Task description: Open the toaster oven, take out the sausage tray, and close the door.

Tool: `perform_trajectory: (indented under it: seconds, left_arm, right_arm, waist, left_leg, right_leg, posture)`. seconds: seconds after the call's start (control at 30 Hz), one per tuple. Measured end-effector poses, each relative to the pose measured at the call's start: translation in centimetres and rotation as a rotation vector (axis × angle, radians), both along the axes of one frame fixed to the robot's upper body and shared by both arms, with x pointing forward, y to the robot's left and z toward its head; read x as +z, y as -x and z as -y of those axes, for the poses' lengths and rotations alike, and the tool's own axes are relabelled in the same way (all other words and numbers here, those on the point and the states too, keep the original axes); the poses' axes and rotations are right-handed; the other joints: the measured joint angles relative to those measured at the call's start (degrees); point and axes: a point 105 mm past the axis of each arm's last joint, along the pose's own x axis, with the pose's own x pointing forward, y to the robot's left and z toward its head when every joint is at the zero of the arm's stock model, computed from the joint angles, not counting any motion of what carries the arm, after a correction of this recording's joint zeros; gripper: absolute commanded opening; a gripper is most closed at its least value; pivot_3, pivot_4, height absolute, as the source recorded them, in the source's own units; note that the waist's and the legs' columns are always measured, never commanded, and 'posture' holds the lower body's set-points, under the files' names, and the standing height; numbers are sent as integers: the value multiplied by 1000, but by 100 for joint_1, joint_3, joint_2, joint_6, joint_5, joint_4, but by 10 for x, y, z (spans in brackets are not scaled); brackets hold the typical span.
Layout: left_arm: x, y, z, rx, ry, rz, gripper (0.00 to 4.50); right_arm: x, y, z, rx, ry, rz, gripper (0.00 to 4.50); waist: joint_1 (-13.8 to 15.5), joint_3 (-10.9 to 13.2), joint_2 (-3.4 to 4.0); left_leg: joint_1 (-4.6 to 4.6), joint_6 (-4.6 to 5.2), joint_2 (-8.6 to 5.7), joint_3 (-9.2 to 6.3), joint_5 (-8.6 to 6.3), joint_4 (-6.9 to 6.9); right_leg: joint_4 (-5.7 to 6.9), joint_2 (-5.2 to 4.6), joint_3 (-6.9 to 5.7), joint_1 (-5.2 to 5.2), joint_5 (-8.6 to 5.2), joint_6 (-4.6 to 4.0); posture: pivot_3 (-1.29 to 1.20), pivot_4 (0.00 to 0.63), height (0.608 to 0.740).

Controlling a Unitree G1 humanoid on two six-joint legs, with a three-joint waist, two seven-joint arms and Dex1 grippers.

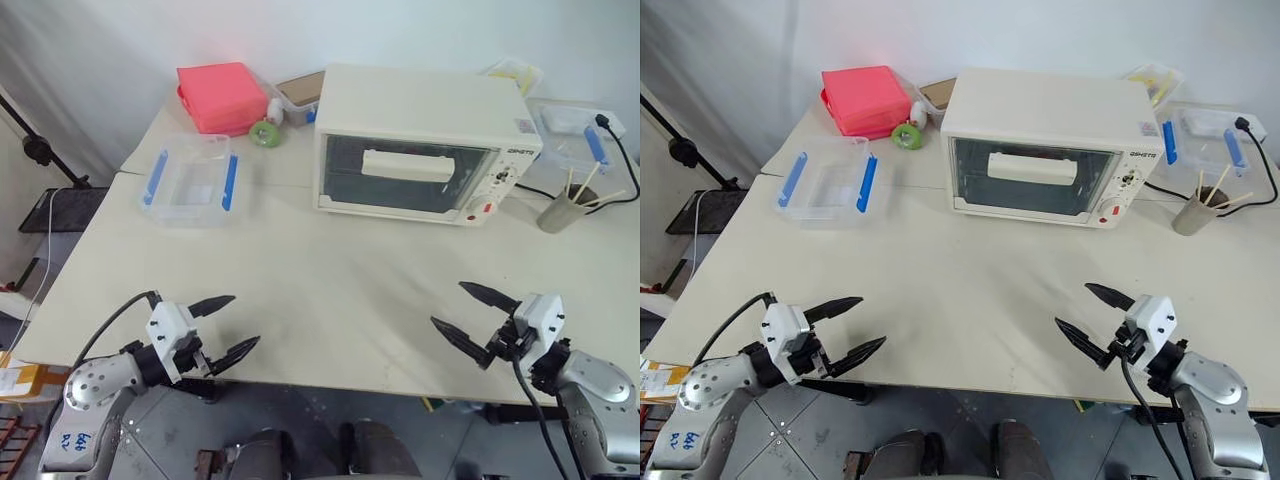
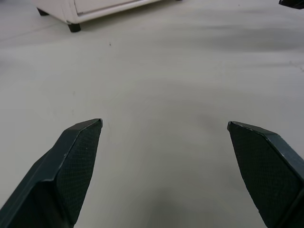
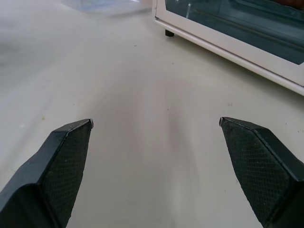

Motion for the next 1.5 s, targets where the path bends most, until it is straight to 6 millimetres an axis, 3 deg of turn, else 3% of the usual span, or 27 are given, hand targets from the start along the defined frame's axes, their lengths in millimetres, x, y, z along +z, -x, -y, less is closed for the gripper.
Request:
perform_trajectory:
  seconds: [0.17,0.33,0.6,0.93,1.1,1.23,1.4,1.5]
  left_arm:
    - [4,-4,4,-24,34,-23,4485]
    - [41,-21,8,-115,177,7,4485]
    - [67,-38,18,-142,265,44,4485]
    - [62,-39,28,-157,303,8,4485]
    - [55,-37,31,-160,309,-23,4485]
    - [55,-39,32,-150,314,-36,4485]
    - [73,-57,33,-141,356,-13,4485]
    - [82,-72,33,-132,387,-7,3929]
  right_arm:
    - [18,-17,-5,5,-85,-12,4500]
    - [71,-48,-19,26,-176,74,4500]
    - [90,-78,-16,-16,-230,94,4500]
    - [96,-96,-21,-33,-271,147,4500]
    - [100,-93,-33,33,-253,200,4500]
    - [86,-80,-37,101,-182,186,4500]
    - [61,-64,-41,183,-29,145,4500]
    - [51,-58,-39,205,47,143,4500]
  waist:
    - [0,2,2]
    - [3,2,4]
    - [11,3,5]
    - [-3,3,5]
    - [1,3,5]
    - [-13,3,6]
    - [-16,3,5]
    - [-1,4,5]
  left_leg:
    - [-2,0,0,-2,1,6]
    - [-3,-22,0,-16,16,7]
    - [-83,-23,0,-39,25,24]
    - [-81,-27,-1,-41,42,28]
    - [-77,-34,-1,-44,51,26]
    - [-76,-34,-1,-45,51,21]
    - [-74,-37,-2,-45,58,23]
    - [-74,-38,-4,-45,59,23]
  right_leg:
    - [4,-1,-1,-1,0,0]
    - [10,0,-17,-2,0,0]
    - [13,0,-49,-44,1,3]
    - [10,1,-49,-44,1,4]
    - [18,1,-49,-45,1,4]
    - [18,1,-49,-46,1,4]
    - [24,2,-49,-46,2,4]
    - [24,2,-50,-46,2,4]
  posture:
    - [0,150,740]
    - [0,150,740]
    - [0,150,740]
    - [0,150,740]
    - [0,150,740]
    - [0,150,740]
    - [0,150,740]
    - [0,150,740]
